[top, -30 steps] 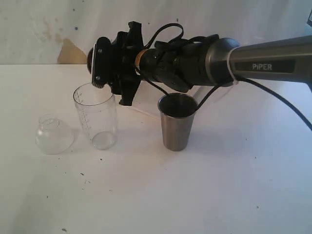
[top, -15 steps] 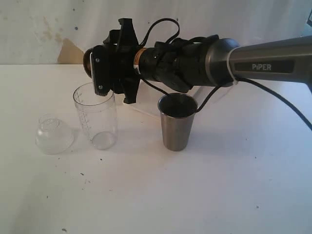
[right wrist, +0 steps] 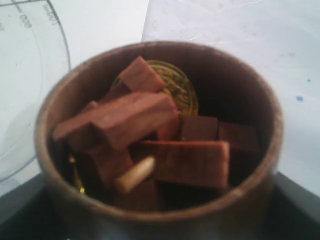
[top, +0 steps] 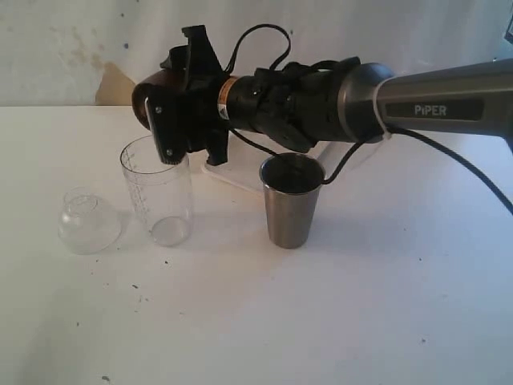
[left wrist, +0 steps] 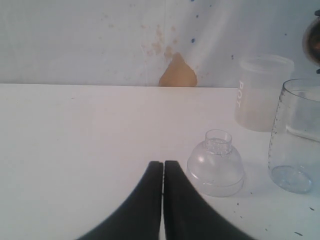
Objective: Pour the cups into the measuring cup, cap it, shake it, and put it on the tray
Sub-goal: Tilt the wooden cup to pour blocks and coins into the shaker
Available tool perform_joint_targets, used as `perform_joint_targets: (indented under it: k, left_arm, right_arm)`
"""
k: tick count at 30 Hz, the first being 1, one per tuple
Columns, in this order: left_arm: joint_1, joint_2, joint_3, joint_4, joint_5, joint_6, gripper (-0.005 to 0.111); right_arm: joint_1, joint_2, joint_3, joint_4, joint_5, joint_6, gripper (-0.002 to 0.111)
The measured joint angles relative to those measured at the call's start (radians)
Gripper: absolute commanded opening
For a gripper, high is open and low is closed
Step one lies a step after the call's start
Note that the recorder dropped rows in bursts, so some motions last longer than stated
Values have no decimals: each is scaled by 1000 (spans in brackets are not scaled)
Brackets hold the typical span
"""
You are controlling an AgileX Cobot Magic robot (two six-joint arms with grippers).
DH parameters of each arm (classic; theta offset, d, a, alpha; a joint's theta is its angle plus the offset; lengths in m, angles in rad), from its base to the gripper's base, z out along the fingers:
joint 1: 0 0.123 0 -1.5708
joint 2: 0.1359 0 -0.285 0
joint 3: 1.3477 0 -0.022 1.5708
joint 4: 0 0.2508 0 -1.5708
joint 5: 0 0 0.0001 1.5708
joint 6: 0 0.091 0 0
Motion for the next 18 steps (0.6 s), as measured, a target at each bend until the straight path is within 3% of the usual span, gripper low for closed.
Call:
perform_joint_targets:
  k: [18]
  left_arm:
    - [0, 0, 0, 0, 0, 0, 1]
  right_arm:
    - [0, 38, -70, 4, -13, -206, 0]
